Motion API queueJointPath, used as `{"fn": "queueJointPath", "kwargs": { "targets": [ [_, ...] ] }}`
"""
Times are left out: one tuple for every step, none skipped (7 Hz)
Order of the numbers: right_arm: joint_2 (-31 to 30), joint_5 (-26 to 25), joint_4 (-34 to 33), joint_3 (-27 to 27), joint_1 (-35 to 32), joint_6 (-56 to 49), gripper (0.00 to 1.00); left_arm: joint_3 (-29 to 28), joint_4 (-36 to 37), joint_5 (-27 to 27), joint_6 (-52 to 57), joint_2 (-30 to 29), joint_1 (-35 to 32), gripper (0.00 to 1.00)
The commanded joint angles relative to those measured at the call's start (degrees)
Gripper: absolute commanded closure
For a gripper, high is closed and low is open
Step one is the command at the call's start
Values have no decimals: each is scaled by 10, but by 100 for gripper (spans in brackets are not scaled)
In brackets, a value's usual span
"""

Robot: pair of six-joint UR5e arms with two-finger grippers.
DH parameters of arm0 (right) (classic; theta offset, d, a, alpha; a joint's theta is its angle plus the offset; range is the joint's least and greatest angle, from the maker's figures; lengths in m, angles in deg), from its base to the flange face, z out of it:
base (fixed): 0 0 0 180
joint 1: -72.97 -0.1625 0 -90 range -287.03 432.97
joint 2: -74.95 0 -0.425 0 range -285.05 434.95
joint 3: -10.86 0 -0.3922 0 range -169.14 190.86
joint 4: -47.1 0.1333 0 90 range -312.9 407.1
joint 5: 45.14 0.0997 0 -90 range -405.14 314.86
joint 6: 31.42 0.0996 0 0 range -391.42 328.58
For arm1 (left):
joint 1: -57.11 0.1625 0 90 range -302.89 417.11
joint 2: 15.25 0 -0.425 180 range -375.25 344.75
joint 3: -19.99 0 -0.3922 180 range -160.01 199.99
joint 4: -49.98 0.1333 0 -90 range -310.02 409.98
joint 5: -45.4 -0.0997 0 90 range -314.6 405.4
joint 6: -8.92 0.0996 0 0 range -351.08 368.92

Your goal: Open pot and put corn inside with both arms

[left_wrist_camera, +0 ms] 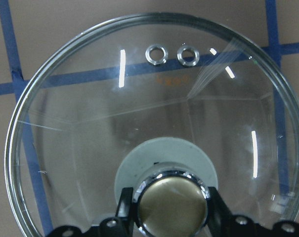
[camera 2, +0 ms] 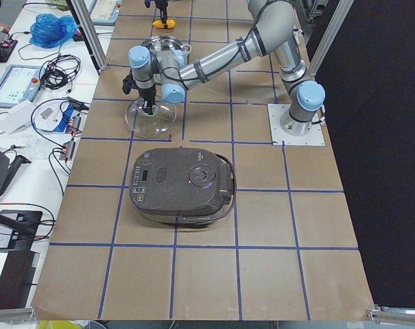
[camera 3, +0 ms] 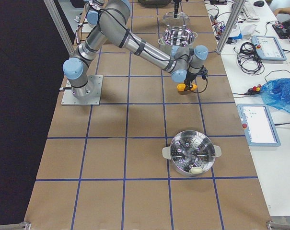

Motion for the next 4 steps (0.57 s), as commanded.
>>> {"fn": "queueJointPath", "kwargs": {
  "targets": [
    [-49,1,60,-38,-14,11,84,2,12,1,-3,-13,0,96],
    [-61,5,77,-54,-55,14,84,13,25,0,-2,-12,0,34],
    [-80,6,80,-63,-109,41,84,15,29,3,-5,-12,0,0],
    [-95,9,79,-66,-160,96,83,6,20,1,-5,0,-1,0]
  ]
}}
